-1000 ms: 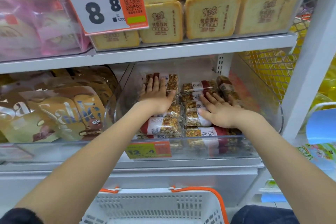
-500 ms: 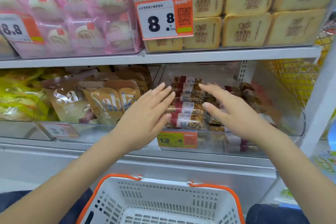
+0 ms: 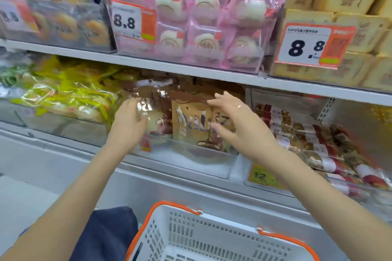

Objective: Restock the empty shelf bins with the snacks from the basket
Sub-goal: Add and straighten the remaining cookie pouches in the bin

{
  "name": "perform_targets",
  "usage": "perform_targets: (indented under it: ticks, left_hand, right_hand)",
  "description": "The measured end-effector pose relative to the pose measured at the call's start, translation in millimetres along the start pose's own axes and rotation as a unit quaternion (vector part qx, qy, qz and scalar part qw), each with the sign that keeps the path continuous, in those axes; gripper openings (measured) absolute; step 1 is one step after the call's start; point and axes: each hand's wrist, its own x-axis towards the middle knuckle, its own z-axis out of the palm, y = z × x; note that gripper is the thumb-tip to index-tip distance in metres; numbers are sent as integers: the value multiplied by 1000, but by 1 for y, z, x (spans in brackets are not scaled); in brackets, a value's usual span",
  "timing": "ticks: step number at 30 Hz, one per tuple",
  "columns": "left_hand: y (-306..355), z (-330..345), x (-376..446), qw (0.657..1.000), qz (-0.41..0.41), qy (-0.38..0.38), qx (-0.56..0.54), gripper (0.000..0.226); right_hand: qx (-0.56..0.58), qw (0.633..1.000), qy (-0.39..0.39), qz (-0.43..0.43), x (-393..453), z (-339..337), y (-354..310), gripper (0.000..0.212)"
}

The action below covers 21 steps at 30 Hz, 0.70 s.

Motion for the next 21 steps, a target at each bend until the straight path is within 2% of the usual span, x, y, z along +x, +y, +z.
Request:
perform_targets:
  ticks: [2,5,8,11,14,18,21]
  left_hand:
    - [-12,1,18,1000,-16,-7,-11,54]
    - [-22,6,45,1000,14,-3,23,66]
    - [-27,7,71,997,21,6,77,79]
    - [-19,5,96,987,45,1,151,81]
    - [-4,12,123,970,84,-68,218,75]
    - [5,23,153,958,73,-215,174,78]
    - [9,21,159,945,66,-245,206,70]
  right_hand:
    - [-85,996,-15,3,34,7,-10,60]
    - [-212,975,-45,47,75,21,-14,77]
    - [-249,963,-65,73,105,35,-7,84]
    - [-244,961,-79,102,124,44,5,86]
    - [-238,957,-77,148,131,49,15,89]
    - [-258,950,-66,165,130,53,16,89]
    - [-273,945,-58,170,126,49,9,84]
